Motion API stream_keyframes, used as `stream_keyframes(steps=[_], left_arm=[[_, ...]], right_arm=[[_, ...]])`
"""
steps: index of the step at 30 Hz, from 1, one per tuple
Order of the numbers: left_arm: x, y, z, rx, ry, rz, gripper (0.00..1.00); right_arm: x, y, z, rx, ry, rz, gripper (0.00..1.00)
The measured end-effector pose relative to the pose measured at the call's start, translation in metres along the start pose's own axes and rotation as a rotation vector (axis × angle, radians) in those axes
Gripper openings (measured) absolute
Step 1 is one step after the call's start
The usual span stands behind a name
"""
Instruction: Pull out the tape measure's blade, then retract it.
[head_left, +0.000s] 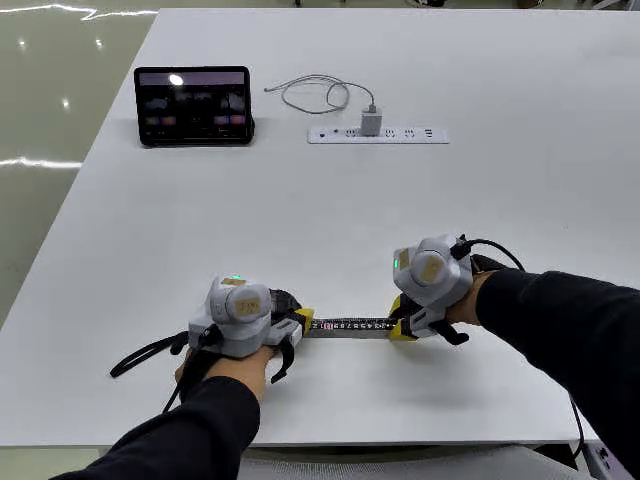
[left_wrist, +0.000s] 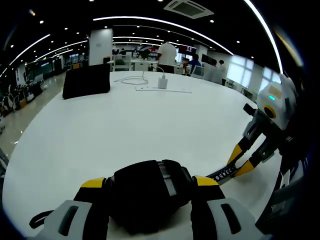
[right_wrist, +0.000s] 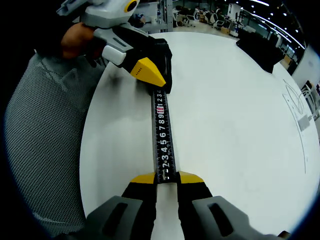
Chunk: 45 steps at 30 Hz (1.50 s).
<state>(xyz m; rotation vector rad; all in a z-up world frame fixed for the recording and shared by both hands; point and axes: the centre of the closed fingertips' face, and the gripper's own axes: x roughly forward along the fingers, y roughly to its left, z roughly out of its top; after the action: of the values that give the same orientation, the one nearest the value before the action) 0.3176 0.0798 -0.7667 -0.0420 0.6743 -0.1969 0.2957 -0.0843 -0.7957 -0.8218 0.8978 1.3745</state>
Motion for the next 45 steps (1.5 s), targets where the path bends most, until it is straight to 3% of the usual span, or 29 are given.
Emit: stream_keyframes(steps=[45], left_arm=[[-0.001,0.000,0.000,-0.003,-0.001,-0.002,0.63]], right_arm=[[0.013,0.002,0.018,-0.002,-0.029,0.000,0.11]])
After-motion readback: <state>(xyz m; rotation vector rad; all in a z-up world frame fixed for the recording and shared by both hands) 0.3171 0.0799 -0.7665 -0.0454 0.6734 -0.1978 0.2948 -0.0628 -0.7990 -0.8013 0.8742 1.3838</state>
